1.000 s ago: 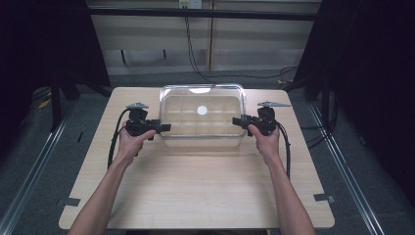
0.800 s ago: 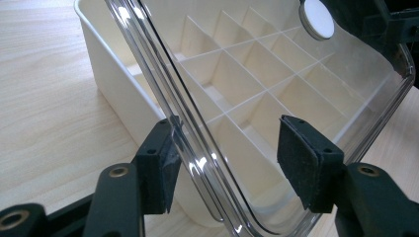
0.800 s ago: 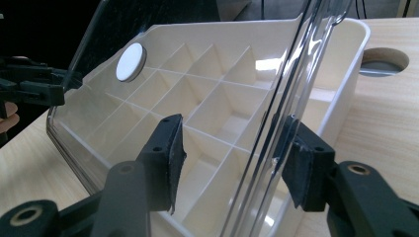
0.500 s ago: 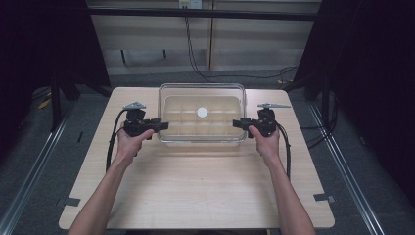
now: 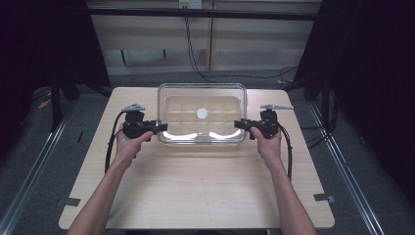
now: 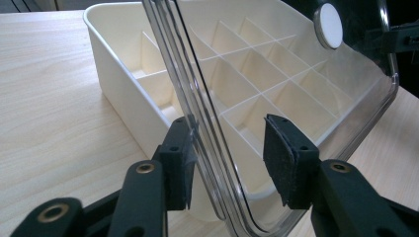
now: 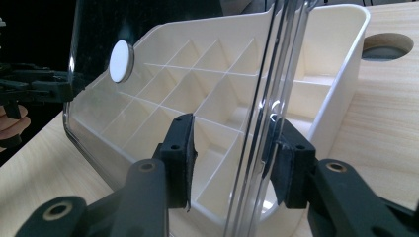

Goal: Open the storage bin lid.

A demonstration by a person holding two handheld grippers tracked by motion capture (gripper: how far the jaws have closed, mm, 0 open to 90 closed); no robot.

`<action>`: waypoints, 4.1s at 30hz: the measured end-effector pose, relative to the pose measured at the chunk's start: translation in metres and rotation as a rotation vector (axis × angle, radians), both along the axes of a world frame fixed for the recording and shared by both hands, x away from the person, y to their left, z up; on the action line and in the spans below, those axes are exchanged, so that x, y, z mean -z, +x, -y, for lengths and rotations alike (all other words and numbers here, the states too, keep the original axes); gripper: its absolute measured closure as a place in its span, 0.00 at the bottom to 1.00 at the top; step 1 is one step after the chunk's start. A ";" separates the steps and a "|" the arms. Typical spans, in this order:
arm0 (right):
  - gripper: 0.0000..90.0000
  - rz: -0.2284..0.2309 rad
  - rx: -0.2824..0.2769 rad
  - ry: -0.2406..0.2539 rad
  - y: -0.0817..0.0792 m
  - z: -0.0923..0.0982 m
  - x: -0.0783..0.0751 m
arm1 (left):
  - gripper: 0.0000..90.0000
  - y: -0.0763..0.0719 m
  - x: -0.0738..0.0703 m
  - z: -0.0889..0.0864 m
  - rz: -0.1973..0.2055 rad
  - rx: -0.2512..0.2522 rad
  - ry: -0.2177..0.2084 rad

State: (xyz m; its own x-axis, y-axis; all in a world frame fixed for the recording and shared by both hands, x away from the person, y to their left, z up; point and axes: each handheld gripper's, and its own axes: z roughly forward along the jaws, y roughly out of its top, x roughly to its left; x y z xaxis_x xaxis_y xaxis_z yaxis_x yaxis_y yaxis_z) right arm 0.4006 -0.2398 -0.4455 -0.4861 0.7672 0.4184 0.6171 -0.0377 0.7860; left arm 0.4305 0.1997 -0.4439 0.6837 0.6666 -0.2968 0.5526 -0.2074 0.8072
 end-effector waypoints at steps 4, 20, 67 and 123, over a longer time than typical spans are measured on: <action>0.65 0.006 0.001 0.001 -0.001 0.000 -0.001 | 0.65 -0.001 -0.001 -0.001 -0.001 -0.006 -0.005; 0.69 0.017 0.014 -0.021 -0.006 0.000 -0.009 | 0.72 -0.009 -0.006 -0.003 0.034 -0.004 0.010; 0.73 0.034 0.008 0.038 -0.037 0.002 -0.029 | 0.72 -0.035 -0.018 -0.008 0.025 0.018 -0.010; 0.71 0.015 -0.001 0.013 -0.090 -0.004 -0.029 | 0.76 -0.091 -0.020 -0.018 0.027 0.080 -0.007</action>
